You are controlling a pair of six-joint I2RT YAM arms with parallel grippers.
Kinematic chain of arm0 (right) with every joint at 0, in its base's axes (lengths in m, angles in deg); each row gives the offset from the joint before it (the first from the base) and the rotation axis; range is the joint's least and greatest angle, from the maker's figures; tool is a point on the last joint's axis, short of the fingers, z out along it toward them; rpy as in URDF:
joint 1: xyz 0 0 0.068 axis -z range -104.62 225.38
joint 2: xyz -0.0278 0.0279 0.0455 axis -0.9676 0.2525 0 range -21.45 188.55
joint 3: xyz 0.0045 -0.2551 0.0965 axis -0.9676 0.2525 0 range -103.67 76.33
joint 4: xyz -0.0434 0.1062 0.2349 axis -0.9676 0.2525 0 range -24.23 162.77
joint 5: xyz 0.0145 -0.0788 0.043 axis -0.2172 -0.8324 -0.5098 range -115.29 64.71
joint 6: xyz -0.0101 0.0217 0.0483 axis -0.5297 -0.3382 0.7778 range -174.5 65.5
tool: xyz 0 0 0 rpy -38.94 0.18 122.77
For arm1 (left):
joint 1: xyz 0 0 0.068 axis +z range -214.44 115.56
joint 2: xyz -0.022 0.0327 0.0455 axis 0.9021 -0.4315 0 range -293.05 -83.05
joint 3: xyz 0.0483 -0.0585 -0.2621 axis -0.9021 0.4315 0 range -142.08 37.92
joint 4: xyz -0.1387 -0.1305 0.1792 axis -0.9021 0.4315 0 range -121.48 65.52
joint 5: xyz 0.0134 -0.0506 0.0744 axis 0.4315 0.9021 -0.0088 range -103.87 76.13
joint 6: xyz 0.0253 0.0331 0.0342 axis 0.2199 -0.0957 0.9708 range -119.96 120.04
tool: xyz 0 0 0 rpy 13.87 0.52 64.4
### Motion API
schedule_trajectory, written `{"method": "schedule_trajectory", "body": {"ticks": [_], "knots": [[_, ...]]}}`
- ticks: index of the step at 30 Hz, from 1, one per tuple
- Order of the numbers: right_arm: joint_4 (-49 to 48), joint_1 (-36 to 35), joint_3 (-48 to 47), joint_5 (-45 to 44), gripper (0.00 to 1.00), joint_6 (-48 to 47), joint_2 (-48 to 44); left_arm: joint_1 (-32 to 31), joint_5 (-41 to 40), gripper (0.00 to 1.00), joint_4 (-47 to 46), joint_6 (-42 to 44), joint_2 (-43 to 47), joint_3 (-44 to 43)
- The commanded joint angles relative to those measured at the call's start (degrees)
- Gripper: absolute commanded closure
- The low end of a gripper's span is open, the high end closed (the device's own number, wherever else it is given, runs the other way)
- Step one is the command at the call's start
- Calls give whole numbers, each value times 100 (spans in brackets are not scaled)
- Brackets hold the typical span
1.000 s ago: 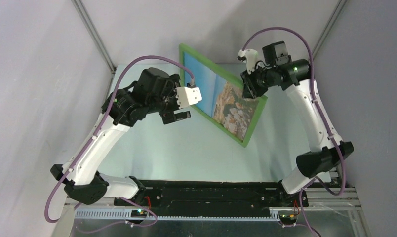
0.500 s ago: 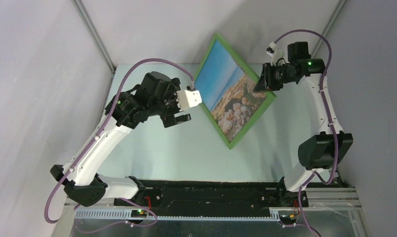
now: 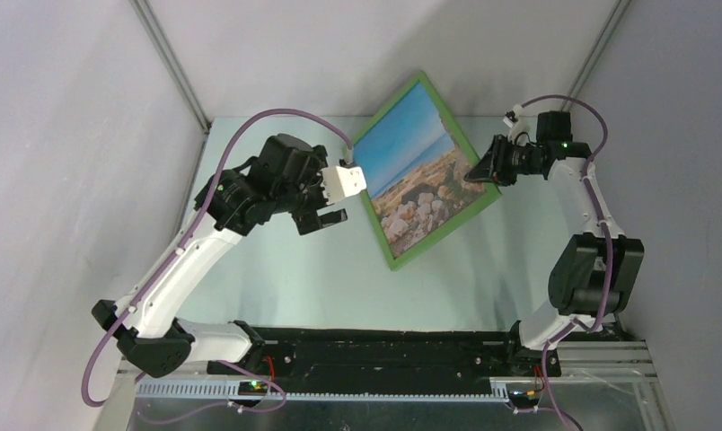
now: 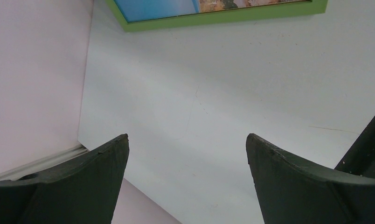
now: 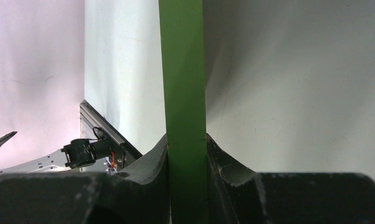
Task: Put the photo into the frame
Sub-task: Turn over the photo frame at the center of the board.
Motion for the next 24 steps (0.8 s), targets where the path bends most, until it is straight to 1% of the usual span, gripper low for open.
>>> {"method": "schedule_trajectory", "body": {"ticks": [1, 6, 8, 14, 19, 21, 23, 24], "knots": [[-628, 183, 572, -12, 100, 403, -263, 41, 44, 0, -196, -128, 101, 24], [-1514, 276, 1422, 84, 100, 634, -451, 45, 33, 0, -220, -144, 62, 33], [-1891, 291, 1977, 76, 100, 731, -551, 43, 18, 0, -219, -144, 56, 40], [-3087, 294, 3179, 86, 100, 1141, -938, 40, 9, 0, -237, -193, 2, 104], [-4062, 253, 3864, 166, 100, 1422, -1157, 43, -36, 0, -279, -213, -71, 125], [-4333, 204, 4113, 198, 97, 1558, -1151, 44, -60, 0, -286, -231, -114, 104], [-4455, 143, 4234, 188, 91, 1615, -1099, 39, -102, 0, -292, -245, -169, 71], [-4689, 126, 4279, 191, 88, 1640, -1054, 42, -114, 0, -290, -244, -185, 39]]}}
